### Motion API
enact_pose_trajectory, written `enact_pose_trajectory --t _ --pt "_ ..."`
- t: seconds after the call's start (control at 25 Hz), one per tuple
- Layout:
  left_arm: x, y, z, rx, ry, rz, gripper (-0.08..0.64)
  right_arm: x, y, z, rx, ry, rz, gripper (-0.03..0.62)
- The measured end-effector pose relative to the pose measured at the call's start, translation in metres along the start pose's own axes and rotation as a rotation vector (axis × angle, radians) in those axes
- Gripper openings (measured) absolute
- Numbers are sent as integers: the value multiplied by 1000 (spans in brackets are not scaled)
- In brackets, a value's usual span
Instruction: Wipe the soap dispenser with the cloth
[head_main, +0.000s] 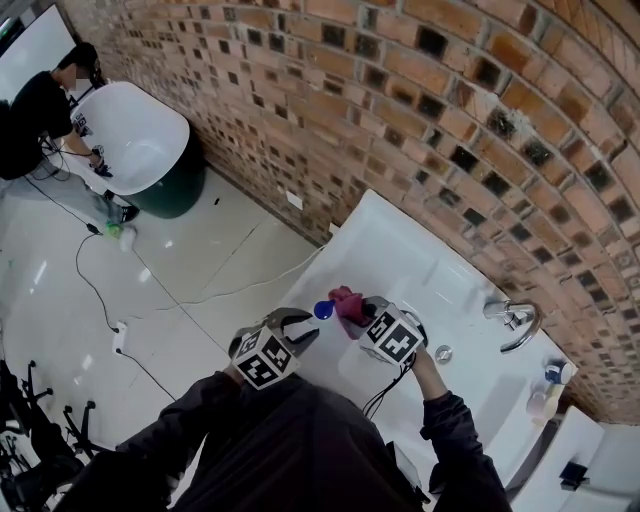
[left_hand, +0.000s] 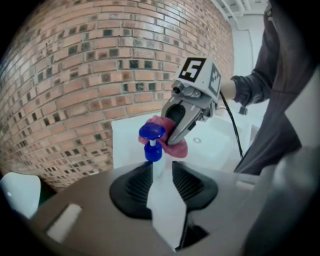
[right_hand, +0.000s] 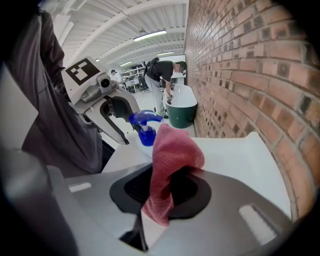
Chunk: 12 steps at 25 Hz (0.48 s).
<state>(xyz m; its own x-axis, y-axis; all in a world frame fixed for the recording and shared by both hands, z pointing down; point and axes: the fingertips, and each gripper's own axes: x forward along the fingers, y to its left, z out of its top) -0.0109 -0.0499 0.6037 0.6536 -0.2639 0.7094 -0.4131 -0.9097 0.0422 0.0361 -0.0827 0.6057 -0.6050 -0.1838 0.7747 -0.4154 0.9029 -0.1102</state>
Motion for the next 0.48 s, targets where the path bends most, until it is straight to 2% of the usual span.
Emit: enact_pose_trajectory --t 0.2,0.28,0.4,0.48 --pt "0 0 -1 -14 -14 7 126 7 1 -11 144 -96 -35 73" --pt "-3 1 2 -18 -35 23 126 -1 5 -9 169 -134 -72 72" --pt "-26 11 22 -45 -140 95 116 -28 9 5 177 -235 -152 74" --pt "-46 18 39 -70 -219 145 79 -51 16 18 191 -324 -200 74"
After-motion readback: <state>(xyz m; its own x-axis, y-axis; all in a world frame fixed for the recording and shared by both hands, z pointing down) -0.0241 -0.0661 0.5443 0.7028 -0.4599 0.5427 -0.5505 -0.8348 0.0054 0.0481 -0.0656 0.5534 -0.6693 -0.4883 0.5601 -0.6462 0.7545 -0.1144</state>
